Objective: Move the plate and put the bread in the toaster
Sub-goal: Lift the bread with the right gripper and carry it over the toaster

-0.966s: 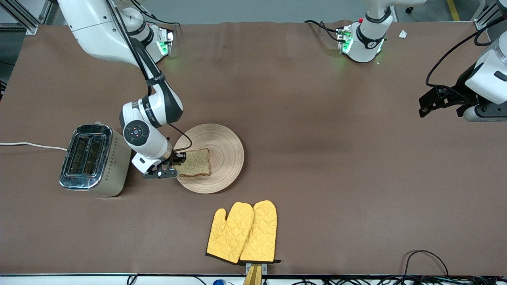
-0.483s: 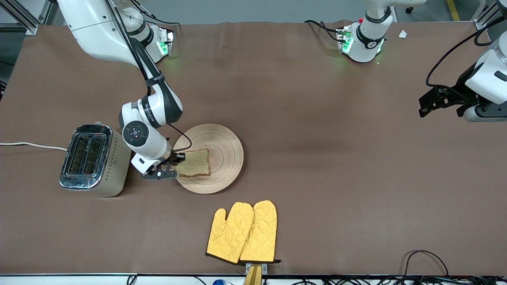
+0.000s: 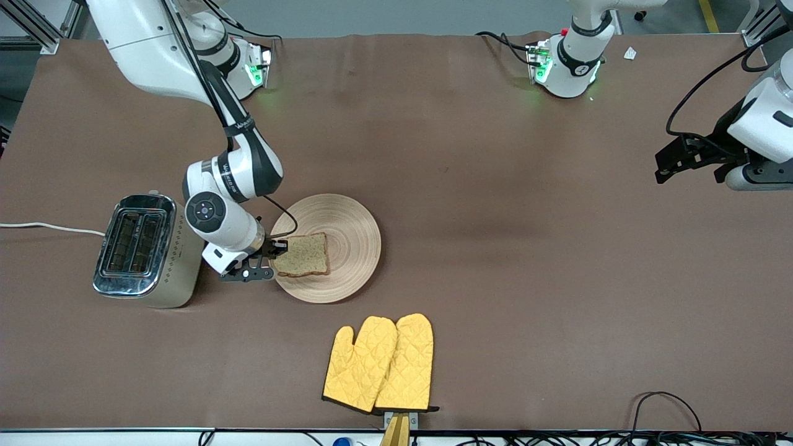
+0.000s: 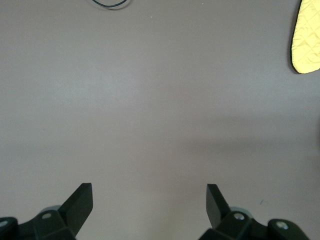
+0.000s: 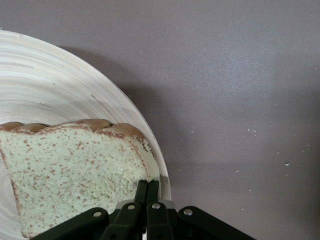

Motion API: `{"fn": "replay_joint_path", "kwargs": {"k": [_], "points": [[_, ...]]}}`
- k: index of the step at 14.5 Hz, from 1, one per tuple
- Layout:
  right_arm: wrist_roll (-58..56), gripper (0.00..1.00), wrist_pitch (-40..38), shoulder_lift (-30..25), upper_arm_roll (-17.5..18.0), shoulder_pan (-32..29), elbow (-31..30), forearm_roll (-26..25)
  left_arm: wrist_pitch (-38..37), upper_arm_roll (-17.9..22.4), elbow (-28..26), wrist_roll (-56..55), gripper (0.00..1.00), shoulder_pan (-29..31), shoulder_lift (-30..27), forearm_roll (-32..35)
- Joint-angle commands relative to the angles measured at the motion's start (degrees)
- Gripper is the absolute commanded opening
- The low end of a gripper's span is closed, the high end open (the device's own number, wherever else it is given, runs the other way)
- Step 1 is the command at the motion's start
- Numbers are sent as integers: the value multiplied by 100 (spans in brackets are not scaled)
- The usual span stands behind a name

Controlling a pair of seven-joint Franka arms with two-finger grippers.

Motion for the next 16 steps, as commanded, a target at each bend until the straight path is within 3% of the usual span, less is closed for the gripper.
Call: {"fn": "replay_joint_path", "kwargs": {"k": [1,7,11,13,16], "points": [[-119,0,-488,47,46,-80,377,89,-68,-1,128,28,100,-12,30,58],[-102,0,-2272,-286,11,25,1467,-42,47,-89,119,186,100,-56,30,111],[-128,0,-4196,-489,37,148,2513,-1473,47,-89,128,168,100,-56,39,111],[-102,0,-4647,-822,37,235,2550,-1869,47,-89,128,177,100,-21,39,111],[91,0,-5586,-990,28,438,2576,-3176,47,-89,128,151,100,-3,39,102]]}}
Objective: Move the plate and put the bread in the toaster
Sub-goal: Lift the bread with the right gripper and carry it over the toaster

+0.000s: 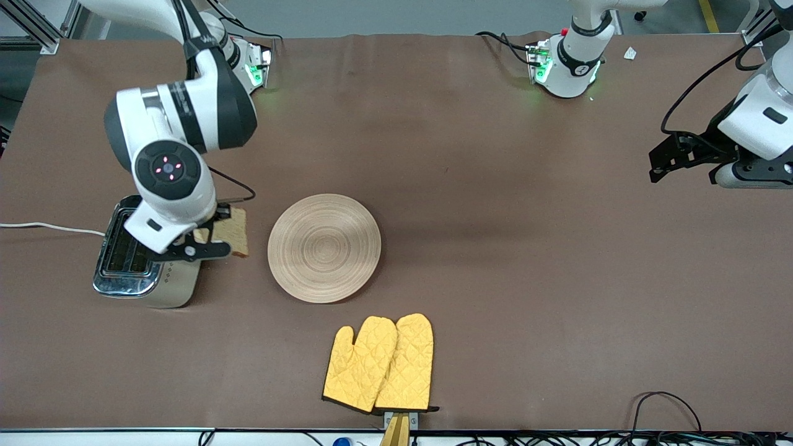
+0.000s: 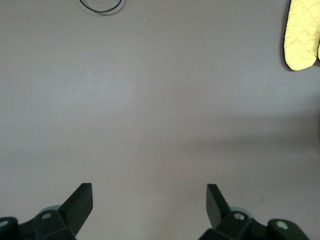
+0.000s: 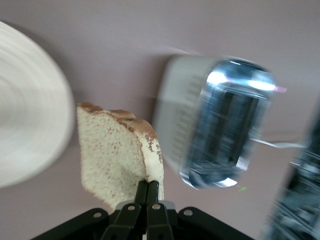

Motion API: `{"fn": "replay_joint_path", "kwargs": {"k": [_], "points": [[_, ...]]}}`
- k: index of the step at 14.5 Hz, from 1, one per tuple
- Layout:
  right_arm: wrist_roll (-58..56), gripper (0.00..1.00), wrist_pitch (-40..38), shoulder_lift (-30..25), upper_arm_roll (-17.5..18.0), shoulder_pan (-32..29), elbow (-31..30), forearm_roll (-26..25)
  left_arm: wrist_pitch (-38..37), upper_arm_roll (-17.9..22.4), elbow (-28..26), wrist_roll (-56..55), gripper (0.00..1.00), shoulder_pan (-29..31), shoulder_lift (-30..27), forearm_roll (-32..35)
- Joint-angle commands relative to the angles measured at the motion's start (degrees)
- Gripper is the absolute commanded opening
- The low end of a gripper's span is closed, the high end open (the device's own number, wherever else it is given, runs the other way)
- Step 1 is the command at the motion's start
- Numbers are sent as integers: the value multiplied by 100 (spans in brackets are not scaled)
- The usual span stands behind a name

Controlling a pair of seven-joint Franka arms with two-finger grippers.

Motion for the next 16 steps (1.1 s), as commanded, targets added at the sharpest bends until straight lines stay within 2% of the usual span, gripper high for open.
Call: {"fn": "replay_joint_path", "kwargs": {"k": [1,3,7,10,12,16], "points": [[362,0,-624,-135,1,255,-87,-1143,4,-30,107,33,100,40,39,93],[732,0,-925,-135,-8,282,-87,-1743,4,-21,107,42,100,49,39,93],[1408,0,-943,-91,-87,107,-166,-2262,4,-21,107,60,100,49,39,110],[1454,0,-864,-56,-87,-69,-166,-2421,4,-21,107,60,100,41,48,110],[1498,0,-750,162,-87,-113,-227,-2597,4,-21,107,60,100,49,48,110],[1691,0,-460,278,-87,-158,-508,-2650,4,-21,107,60,100,49,48,110]]}}
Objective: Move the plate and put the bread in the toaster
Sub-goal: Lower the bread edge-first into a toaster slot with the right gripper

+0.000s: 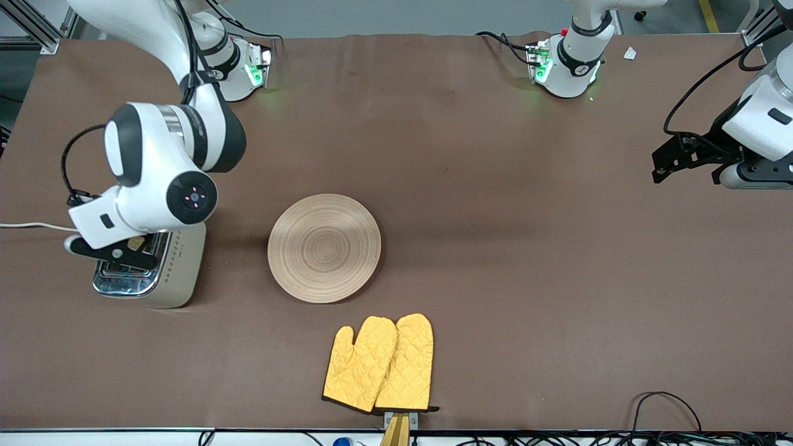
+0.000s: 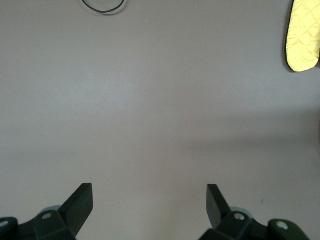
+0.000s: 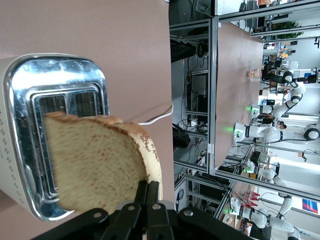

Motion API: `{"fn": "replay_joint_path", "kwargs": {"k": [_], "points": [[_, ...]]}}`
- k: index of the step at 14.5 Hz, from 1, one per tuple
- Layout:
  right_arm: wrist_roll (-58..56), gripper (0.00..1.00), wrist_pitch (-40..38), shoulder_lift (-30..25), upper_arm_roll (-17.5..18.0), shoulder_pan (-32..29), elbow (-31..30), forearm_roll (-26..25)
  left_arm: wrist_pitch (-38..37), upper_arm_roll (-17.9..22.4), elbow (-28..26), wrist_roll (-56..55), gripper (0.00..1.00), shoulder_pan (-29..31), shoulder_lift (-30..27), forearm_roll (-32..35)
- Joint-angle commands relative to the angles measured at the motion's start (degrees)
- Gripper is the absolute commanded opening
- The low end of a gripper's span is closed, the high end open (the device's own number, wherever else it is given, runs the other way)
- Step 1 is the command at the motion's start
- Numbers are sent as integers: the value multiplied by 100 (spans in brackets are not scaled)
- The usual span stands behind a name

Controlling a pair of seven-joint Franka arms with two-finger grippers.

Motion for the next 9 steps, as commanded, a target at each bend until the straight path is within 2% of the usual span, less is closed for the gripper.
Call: {"fn": "replay_joint_path", "kwargs": {"k": [1,9], "points": [[258,0,118,-57,59,-15,-284,-208,4,-22,114,68,100,17,36,110],[267,0,267,-57,59,-77,-425,-235,4,-22,105,60,100,8,45,110]]}}
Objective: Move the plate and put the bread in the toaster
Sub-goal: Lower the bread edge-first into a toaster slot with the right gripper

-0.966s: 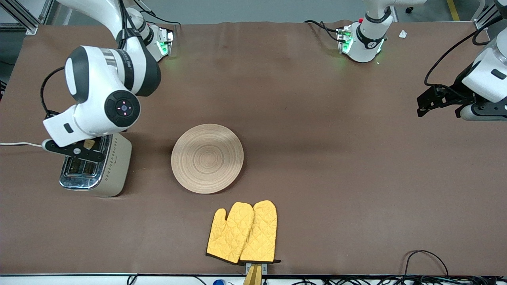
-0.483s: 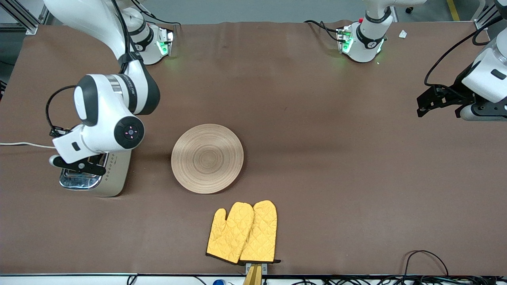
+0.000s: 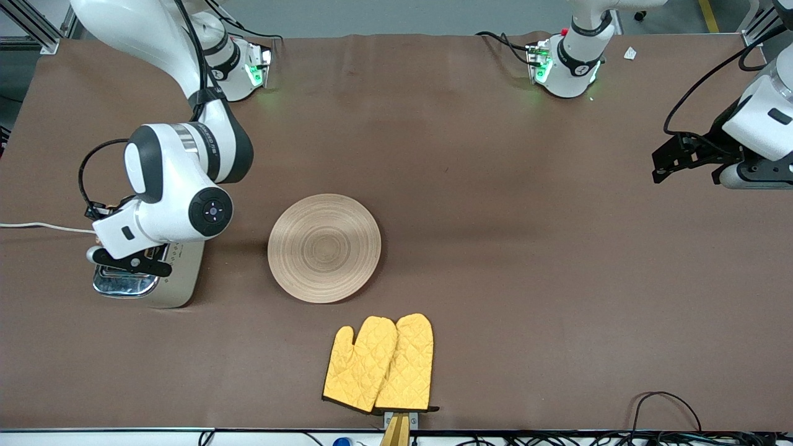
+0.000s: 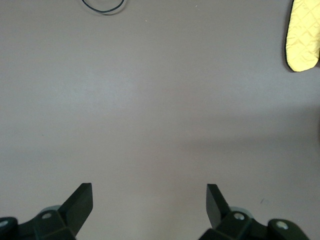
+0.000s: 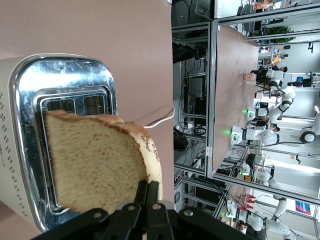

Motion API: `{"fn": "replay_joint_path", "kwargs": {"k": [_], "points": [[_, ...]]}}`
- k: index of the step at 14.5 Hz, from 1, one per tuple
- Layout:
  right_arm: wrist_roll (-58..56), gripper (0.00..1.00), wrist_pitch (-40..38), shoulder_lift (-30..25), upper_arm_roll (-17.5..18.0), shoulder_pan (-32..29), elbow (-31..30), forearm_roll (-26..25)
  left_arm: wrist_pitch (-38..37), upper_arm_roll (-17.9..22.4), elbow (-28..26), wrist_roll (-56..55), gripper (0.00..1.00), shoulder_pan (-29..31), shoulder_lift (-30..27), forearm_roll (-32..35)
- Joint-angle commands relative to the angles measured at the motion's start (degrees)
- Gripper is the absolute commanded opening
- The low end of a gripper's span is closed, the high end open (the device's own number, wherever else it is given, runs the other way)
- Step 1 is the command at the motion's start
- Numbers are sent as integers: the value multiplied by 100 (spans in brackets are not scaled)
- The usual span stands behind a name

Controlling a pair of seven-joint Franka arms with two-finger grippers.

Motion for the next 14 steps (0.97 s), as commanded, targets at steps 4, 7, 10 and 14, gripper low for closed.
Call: {"fn": "replay_joint_path", "kwargs": {"k": [4,7,10,14], "points": [[107,0,207,-155,59,-154,-341,-139,4,-30,104,60,100,8,44,110],[116,0,233,-173,68,-190,-463,-121,4,-30,104,60,100,8,36,110],[116,0,356,-208,68,-225,-604,-112,4,-30,104,60,100,8,36,110],[116,1,427,-234,68,-242,-736,-112,4,-30,104,60,100,8,36,110]]}}
